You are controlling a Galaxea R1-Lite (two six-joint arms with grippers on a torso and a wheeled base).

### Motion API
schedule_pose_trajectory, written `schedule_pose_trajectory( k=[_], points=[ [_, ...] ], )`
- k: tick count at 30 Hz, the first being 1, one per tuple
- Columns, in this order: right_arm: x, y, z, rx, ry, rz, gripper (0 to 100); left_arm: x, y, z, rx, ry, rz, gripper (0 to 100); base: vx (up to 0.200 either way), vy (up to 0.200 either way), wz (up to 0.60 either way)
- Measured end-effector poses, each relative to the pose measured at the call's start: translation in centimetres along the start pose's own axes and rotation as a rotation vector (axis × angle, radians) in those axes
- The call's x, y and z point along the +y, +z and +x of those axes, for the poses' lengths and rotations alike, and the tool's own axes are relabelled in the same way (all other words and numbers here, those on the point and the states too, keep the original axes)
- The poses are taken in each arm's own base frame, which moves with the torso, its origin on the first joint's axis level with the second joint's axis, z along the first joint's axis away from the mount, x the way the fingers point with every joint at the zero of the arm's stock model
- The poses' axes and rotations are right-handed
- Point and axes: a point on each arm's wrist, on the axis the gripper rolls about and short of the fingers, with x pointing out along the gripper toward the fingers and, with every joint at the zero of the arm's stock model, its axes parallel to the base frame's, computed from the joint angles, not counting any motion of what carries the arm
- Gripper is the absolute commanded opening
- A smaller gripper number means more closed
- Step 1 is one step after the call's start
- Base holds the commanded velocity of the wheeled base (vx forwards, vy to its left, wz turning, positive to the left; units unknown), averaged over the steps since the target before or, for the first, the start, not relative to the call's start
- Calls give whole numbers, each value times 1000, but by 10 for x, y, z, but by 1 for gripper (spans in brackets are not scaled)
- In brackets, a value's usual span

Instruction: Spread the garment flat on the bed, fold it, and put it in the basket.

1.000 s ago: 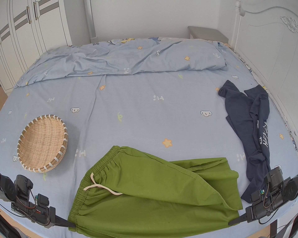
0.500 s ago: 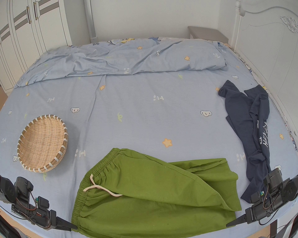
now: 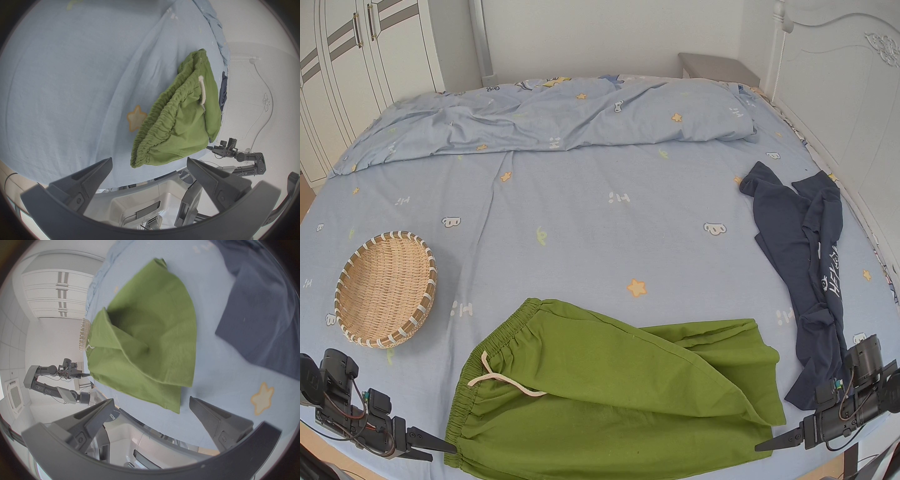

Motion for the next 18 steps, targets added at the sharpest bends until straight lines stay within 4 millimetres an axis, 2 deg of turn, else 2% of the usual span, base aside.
schedule_pose_trajectory(
  k=[4,8,14,18],
  points=[
    [7,-2,-12,-78,-4,-43,100,-13,1,-14,4,0,-8,100,0,0,0],
    [14,-6,-24,-140,-10,-71,100,-32,11,-35,-14,2,12,100,0,0,0],
    [25,-2,-44,-266,-23,-132,100,-69,44,-66,-130,5,176,100,0,0,0],
    [34,13,-59,-359,-31,-191,100,-91,72,-72,-162,-10,272,100,0,0,0]
  ],
)
